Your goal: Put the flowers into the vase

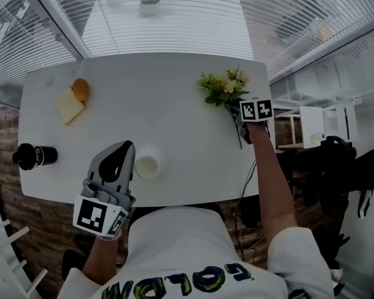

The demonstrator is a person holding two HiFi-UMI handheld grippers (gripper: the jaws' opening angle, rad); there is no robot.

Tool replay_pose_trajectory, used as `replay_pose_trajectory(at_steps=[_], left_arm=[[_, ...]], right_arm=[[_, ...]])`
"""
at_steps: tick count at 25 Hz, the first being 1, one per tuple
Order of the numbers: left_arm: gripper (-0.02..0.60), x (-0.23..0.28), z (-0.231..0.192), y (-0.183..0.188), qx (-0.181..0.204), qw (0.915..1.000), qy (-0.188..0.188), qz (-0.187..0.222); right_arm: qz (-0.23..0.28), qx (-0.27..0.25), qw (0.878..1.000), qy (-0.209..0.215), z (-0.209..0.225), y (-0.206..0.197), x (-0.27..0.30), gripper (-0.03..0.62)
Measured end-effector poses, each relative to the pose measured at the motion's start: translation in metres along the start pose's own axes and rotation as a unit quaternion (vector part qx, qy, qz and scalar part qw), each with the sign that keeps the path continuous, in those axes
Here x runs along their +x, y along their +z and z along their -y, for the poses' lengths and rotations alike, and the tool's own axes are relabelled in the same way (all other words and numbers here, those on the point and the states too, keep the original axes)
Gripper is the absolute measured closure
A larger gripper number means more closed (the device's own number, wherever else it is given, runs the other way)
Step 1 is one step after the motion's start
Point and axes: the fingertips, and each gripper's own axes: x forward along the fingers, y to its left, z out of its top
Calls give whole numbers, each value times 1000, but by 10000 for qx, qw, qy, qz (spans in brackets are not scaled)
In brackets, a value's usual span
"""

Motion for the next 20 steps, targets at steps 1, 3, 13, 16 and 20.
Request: replay_pose_trajectory(at_steps=[1,3,13,16,20], left_arm=[[569,0,0,0,1,10000,3,4],[569,1,1,0,10,10000,-5,4],[568,1,3,4,55,10000,-30,28],[569,0,4,7,67,10000,-32,47],[569,0,5,7,79,9999,-26,64]], right_arm=[[8,8,10000,19,0,0,0,479],[29,28,10000,55,-1,-1,0,490],[361,228,9988,232,-9,9,-9,523],[537,294,9976,312,-13,17,-16,524],[775,348,9956,395,-17,27,-25,525]])
